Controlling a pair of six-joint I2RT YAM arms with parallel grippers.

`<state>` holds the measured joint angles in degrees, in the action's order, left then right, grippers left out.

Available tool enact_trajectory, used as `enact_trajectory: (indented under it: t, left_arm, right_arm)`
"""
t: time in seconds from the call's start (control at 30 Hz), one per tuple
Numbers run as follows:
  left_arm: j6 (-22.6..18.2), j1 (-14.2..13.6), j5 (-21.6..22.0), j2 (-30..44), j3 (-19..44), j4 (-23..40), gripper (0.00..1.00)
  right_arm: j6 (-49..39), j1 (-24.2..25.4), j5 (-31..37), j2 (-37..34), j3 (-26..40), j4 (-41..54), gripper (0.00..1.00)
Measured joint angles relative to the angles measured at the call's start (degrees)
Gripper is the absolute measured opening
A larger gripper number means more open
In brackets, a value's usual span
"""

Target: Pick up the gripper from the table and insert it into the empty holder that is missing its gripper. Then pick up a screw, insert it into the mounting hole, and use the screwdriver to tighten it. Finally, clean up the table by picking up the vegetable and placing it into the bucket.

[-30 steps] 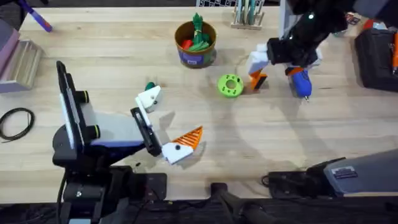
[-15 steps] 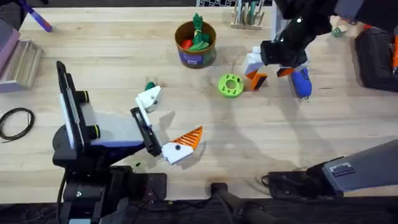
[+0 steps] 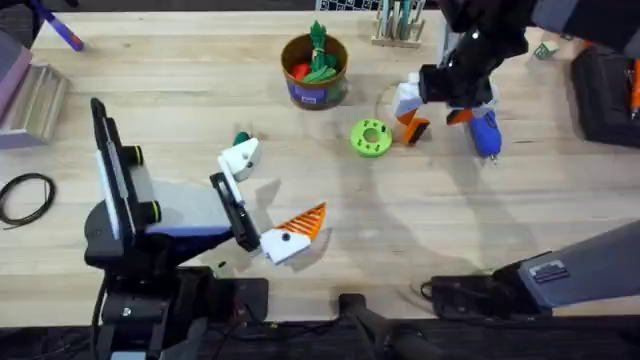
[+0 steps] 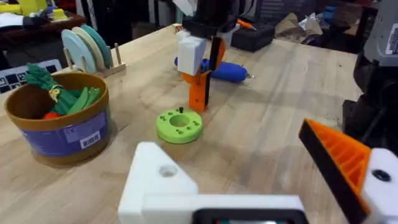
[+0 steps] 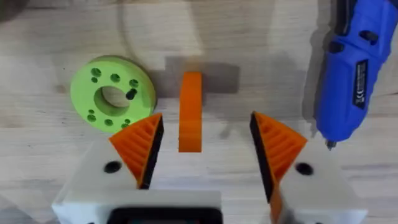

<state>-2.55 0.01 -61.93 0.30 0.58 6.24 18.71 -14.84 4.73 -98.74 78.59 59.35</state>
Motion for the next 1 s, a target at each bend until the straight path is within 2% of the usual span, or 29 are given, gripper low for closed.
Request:
enact_trajectory:
  t: [0.47,0.63,0.7,0.83,0.93,0.97,1.0]
  left_arm:
    - [0.0,0.0,-0.01,0.0,0.0,0.0,0.986]
    - [0.0,0.0,0.0,0.0,0.0,0.0,0.986]
    - [0.0,0.0,0.0,0.0,0.0,0.0,0.985]
    - [0.0,0.0,0.0,0.0,0.0,0.0,0.986]
    - [0.0,0.0,0.0,0.0,0.0,0.0,0.985]
    - [0.0,0.0,0.0,0.0,0.0,0.0,0.985]
    - [0.0,0.0,0.0,0.0,0.0,0.0,0.985]
  right_arm:
    - [0.43,-1.02,-0.67,-0.01,-1.99,-2.49,0.823]
    - [0.58,-1.02,-1.17,-0.01,-2.29,-2.9,0.702]
    - [0.59,-1.02,-1.21,-0.02,-2.86,-2.95,0.623]
    - [0.61,-1.02,-1.35,0.01,-3.67,-3.14,0.377]
    - [0.58,-1.02,-1.36,0.0,-3.77,-4.41,0.116]
    - [0.71,-1.02,-1.37,0.01,-3.78,-4.83,0.045]
    - [0.78,-1.02,-1.39,0.01,-3.78,-4.99,0.019]
